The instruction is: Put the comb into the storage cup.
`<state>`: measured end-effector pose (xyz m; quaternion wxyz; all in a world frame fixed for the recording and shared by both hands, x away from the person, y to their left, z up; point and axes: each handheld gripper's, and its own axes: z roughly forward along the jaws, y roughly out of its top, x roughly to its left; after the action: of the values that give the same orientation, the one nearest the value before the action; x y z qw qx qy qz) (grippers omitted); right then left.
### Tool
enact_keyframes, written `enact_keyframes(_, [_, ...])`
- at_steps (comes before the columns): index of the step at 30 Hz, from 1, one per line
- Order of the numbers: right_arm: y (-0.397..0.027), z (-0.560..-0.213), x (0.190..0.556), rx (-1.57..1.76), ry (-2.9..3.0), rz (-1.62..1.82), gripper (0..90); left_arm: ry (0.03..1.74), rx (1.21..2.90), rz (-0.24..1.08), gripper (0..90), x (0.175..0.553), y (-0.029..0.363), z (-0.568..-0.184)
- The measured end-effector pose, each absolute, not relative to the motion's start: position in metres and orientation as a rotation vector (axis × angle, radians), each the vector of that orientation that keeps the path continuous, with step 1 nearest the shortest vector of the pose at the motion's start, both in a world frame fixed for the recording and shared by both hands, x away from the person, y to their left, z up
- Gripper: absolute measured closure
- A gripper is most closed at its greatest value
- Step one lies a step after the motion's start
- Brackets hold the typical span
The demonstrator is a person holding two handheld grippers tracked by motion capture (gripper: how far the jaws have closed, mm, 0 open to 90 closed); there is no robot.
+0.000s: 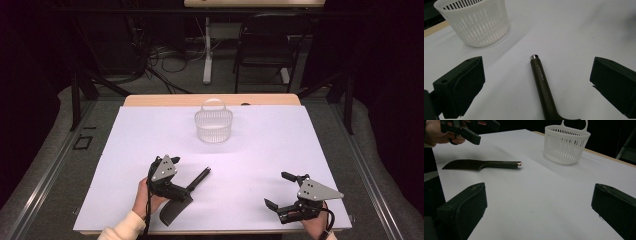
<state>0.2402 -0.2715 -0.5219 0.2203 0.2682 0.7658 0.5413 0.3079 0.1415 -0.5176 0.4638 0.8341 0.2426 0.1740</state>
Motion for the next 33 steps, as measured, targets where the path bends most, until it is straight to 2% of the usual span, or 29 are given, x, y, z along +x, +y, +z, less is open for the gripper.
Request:
enact_keyframes(24, [-0.271, -0.522, 0.241, 0.739, 2.123, 1.492, 0.0, 0.561, 2.138, 0.388, 1.4, 0.328, 0.105, -0.520])
enact_keyframes(27, [-0.271, -0.523, 0.241, 0.732, 2.125, 1.489, 0.0, 0.537, 2.154, 0.385, 9.1, 0.328, 0.101, -0.521])
enact_keyframes(29, [-0.271, -0.523, 0.241, 0.737, 2.126, 1.489, 0.0, 0.519, 2.166, 0.371, 19.5, 0.329, 0.099, -0.522])
enact_keyframes(30, [-0.271, -0.523, 0.241, 0.737, 2.126, 1.489, 0.0, 0.516, 2.174, 0.376, 19.5, 0.330, 0.098, -0.522])
enact_keyframes(33, [-0.271, -0.523, 0.241, 0.738, 2.129, 1.489, 0.0, 0.505, 2.190, 0.366, 34.4, 0.332, 0.095, -0.523])
